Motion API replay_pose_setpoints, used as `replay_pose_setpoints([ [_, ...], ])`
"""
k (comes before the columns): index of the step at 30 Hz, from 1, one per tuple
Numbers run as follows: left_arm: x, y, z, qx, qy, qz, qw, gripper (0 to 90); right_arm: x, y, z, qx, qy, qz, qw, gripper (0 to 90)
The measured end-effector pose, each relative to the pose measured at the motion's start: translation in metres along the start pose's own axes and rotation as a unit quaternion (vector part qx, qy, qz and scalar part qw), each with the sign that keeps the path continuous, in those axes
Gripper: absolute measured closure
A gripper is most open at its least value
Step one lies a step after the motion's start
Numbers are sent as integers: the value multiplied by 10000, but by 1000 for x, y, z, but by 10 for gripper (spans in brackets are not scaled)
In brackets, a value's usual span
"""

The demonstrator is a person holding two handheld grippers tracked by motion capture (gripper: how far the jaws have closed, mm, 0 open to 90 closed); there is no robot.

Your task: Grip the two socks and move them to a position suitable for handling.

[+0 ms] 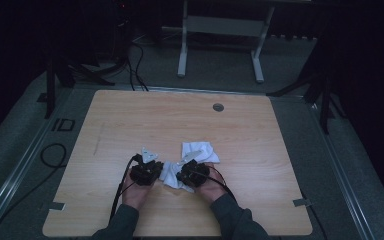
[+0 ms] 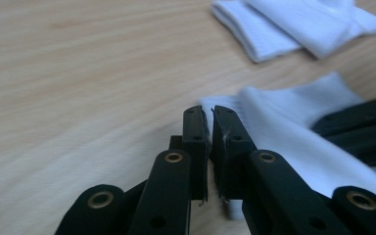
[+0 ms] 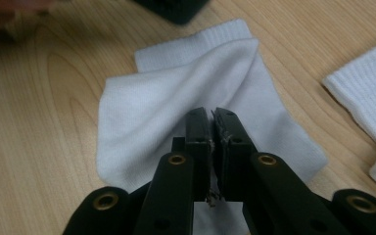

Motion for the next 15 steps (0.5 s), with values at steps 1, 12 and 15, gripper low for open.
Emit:
replay_pose_setpoints([
  [1,-1,-1,-2,19,-55,12,10000,842,0,0,0,-5,2,-6,10000,850],
  [12,-6,-8,-6,75,-274,186,9994,886,0,2,-1,-22,-51,1,10000,852],
  [15,-7,-8,-7,36,-256,195,9995,889,2,3,-1,-32,-117,-10,9999,863],
])
Point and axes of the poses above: each handheld gripper's, and its own axes: x roughly backward along the jaws, y roughly out of its top, z roughly to its left, the point moved 10 cm from there along -x, roughly forward along the jaws, and after that the axes turned 12 degrees about -z, right-handed, at the moved point
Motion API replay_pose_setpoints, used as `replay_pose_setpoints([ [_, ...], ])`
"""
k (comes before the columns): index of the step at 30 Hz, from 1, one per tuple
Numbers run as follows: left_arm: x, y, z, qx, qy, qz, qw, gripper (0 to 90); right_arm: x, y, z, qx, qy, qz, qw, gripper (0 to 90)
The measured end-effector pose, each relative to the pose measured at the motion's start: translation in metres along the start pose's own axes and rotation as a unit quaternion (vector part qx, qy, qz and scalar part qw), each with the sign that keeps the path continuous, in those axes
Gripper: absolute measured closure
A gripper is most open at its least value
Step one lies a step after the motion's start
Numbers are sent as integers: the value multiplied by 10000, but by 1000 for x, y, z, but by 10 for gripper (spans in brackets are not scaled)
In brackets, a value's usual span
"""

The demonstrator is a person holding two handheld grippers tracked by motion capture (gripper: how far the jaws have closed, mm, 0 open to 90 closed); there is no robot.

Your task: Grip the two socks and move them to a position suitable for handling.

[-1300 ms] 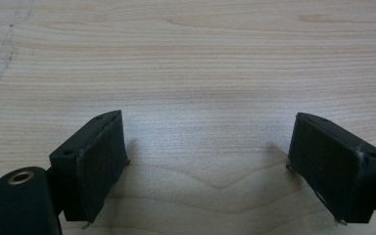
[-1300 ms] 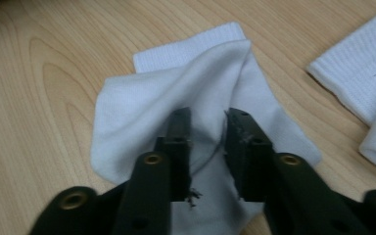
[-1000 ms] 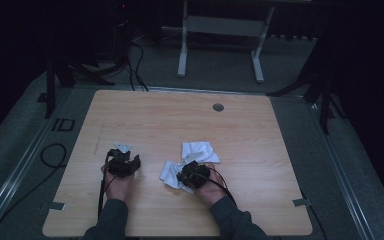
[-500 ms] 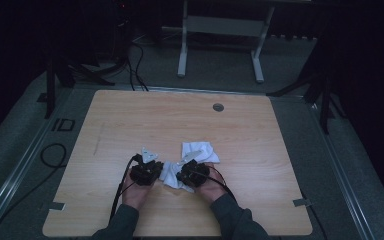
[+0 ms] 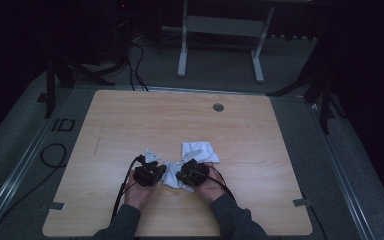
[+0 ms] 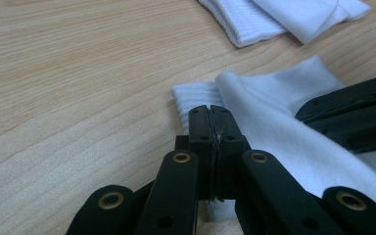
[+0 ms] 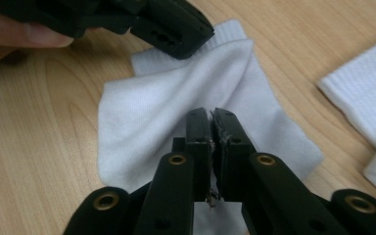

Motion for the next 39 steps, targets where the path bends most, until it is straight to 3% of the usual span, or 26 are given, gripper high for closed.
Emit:
replay_pose_setpoints([
  [8,0,0,0,-90,35,27,9999,891,14,2,-4,-67,-104,-103,9999,870],
  [19,0,0,-1,-136,49,41,9999,891,51,-3,-22,-129,-333,-181,9992,870],
  [27,0,-1,-1,-152,45,52,9999,891,78,-23,-43,-294,-555,-178,9979,869],
  [35,1,-1,0,-160,14,80,9998,891,102,-57,-68,-568,-845,-27,9948,867],
  [36,1,0,0,-173,7,87,9998,891,107,-66,-75,-603,-929,89,9938,864],
  [39,1,0,0,-164,-5,92,9998,891,111,-71,-80,-587,-956,133,9936,863],
])
Point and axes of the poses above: each handheld gripper's, and its own axes: x roughly backward along the jaws, y roughly out of its top, z roughly to its left, the point moved 10 cm from there along -x, roughly forward along the jaws, and after that the axes turned 12 degrees about -z, right-handed, at the moved point
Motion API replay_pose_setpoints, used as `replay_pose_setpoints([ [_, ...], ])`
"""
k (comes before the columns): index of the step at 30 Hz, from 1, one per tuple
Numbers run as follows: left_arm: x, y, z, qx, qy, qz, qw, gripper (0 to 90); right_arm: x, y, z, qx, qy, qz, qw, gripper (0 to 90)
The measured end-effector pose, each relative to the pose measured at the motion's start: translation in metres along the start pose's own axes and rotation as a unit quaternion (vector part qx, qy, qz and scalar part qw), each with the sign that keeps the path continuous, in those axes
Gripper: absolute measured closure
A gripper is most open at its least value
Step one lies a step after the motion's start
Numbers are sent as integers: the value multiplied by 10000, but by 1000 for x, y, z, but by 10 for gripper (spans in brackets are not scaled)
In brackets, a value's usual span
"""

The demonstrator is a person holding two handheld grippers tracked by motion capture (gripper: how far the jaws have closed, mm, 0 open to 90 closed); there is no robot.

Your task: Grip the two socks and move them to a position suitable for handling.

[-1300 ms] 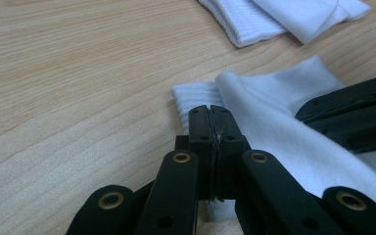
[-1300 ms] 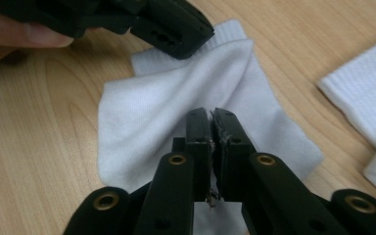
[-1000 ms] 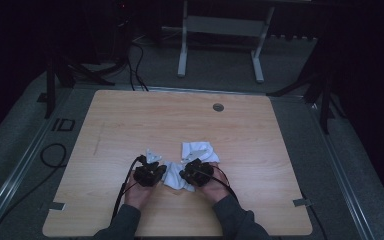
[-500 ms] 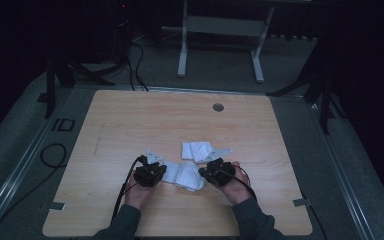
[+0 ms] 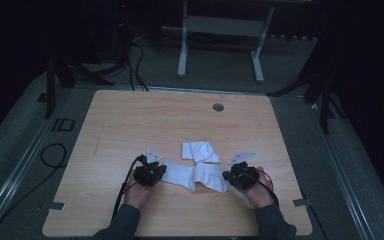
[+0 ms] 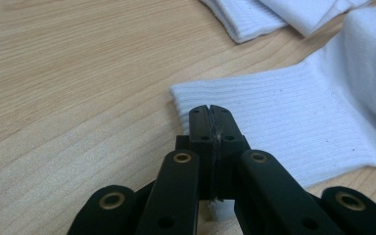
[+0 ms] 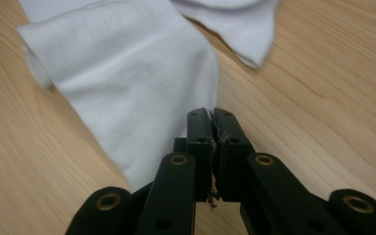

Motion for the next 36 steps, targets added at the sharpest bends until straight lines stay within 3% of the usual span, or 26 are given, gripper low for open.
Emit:
replay_pose_setpoints([
  [6,0,0,0,-27,14,1,10000,891,3,-5,-17,61,-377,59,9993,860],
  [8,0,0,0,-32,30,-1,10000,888,5,-1,-21,-30,-544,-93,9985,751],
  [15,6,7,-6,7,61,-130,9999,851,12,8,-15,72,-562,-343,9978,758],
  [19,10,12,-29,-229,-105,-193,9995,849,7,3,-8,127,-444,-237,9987,785],
  [20,10,12,-44,-310,-256,-161,9991,849,5,-1,-5,161,-385,-160,9990,793],
  [21,10,12,-44,-310,-256,-161,9991,849,5,-1,-5,161,-385,-160,9990,793],
  [27,5,-3,-87,-503,-735,130,9959,850,0,-12,-1,81,-250,5,9997,799],
  [31,-1,-6,-98,-670,-837,114,9942,852,-3,-15,-2,40,-216,76,9997,801],
  [36,-3,-10,-93,-741,-737,260,9942,873,-6,-18,-2,11,-153,118,9998,801],
])
Point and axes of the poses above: each handheld gripper's, and its own axes: x roughly backward along the jaws, y roughly out of its top, z roughly to its left, the point moved 10 cm from there along -x, roughly forward along the jaws, and after that the axes turned 12 degrees about -z, right-handed, at the moved point
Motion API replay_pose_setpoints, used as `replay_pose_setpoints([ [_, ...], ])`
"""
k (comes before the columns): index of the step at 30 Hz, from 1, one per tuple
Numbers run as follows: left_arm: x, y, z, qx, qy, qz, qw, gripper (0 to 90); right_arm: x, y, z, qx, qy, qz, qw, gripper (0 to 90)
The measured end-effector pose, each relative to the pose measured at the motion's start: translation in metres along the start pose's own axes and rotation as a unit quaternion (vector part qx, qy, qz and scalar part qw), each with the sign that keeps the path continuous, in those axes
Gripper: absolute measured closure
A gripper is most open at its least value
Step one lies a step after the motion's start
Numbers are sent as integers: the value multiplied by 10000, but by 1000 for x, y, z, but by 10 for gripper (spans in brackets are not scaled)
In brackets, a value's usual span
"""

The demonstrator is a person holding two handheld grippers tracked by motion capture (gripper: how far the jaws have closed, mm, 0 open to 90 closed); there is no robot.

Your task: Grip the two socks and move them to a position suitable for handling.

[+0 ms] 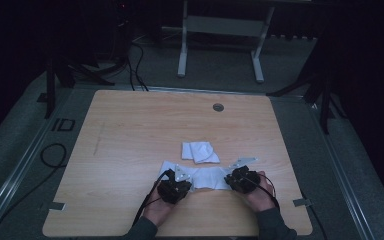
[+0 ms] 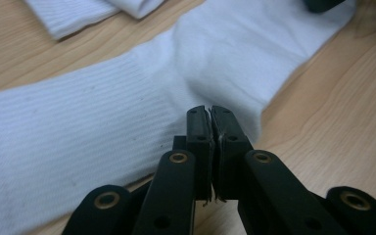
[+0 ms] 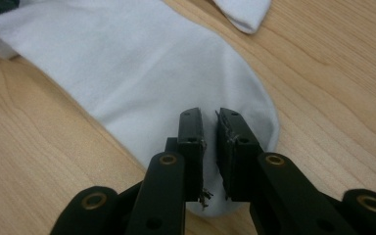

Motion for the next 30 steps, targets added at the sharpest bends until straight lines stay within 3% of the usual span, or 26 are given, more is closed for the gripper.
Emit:
replay_pose_setpoints([
  [11,13,-7,18,-1,64,212,9998,884,2,-2,9,-2,208,70,9998,797],
  [26,24,-15,15,-16,-18,339,9994,876,3,-2,20,36,452,195,9988,774],
  [29,25,-13,13,-30,-117,251,9996,834,5,9,20,43,459,17,9989,756],
  [30,25,-11,12,-40,-154,195,9997,812,5,19,19,42,410,-137,9991,727],
])
Point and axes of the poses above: each handheld gripper's, and its own axes: x roughly backward along the jaws, y roughly out of its top, z roughly to its left, the point moved 10 cm from there along -x, roughly forward along the jaws, and after that the axes turned 12 degrees about -z, right-handed, at the moved point
